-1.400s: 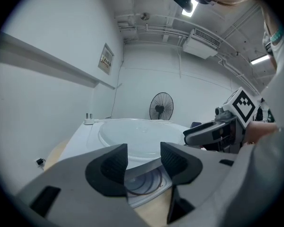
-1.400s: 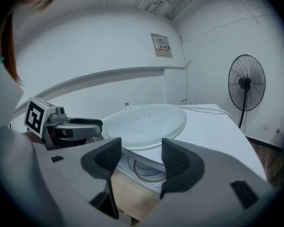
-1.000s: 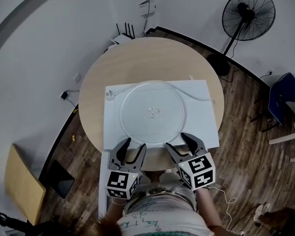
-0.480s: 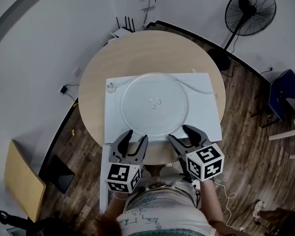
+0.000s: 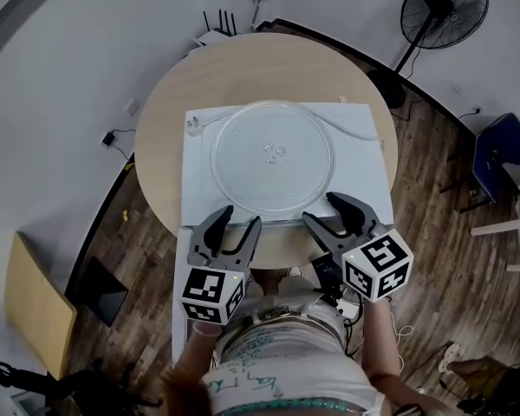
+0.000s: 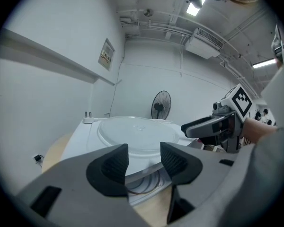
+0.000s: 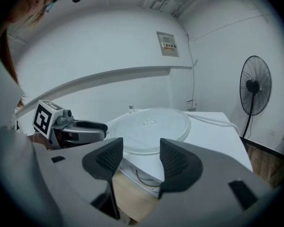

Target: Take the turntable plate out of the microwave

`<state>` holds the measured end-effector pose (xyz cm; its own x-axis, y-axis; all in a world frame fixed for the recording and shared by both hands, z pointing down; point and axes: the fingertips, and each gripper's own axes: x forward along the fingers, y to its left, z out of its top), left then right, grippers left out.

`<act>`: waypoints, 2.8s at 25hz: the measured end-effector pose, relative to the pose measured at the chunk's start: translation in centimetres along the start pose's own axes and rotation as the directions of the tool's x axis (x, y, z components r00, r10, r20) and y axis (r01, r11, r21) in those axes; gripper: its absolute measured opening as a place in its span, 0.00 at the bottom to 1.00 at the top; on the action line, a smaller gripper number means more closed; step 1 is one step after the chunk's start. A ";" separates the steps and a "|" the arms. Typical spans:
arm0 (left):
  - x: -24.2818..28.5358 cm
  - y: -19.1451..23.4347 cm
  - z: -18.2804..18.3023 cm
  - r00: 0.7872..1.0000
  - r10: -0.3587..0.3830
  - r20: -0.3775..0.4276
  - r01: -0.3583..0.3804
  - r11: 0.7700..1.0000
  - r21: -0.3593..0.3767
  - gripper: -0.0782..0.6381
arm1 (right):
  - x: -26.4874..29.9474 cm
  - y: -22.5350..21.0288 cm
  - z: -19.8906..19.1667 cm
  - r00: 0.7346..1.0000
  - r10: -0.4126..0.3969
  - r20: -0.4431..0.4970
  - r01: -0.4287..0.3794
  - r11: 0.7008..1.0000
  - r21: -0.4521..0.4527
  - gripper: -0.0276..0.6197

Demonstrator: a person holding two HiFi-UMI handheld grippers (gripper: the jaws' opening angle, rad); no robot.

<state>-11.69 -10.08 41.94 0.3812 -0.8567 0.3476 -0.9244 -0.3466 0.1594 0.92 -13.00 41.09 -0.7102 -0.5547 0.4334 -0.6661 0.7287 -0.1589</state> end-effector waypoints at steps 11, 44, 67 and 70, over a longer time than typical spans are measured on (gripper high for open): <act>-0.4 -1.2 0.4 1.000 -0.010 0.022 0.010 1.000 -0.019 0.41 | 0.1 1.1 0.4 0.998 0.053 0.036 -0.052 0.998 -0.022 0.40; 1.4 -0.2 -1.1 0.996 0.062 -0.060 -0.060 0.998 0.035 0.39 | 1.5 0.1 -1.3 1.000 0.010 -0.013 -0.010 1.000 -0.004 0.37; 0.4 -0.7 -1.1 0.998 0.054 0.023 -0.055 0.998 0.014 0.39 | 1.2 0.6 -1.7 0.999 0.052 0.006 -0.052 0.998 -0.037 0.34; 0.1 -1.2 -1.3 0.998 0.043 0.041 -0.043 0.999 0.010 0.38 | 1.0 0.8 -1.7 0.997 0.065 0.032 -0.063 0.997 -0.048 0.34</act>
<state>-10.49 -9.26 42.95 0.3403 -0.8857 0.3158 -0.9401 -0.3130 0.1352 0.09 -12.27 42.89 -0.7589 -0.5186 0.3939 -0.6081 0.7808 -0.1437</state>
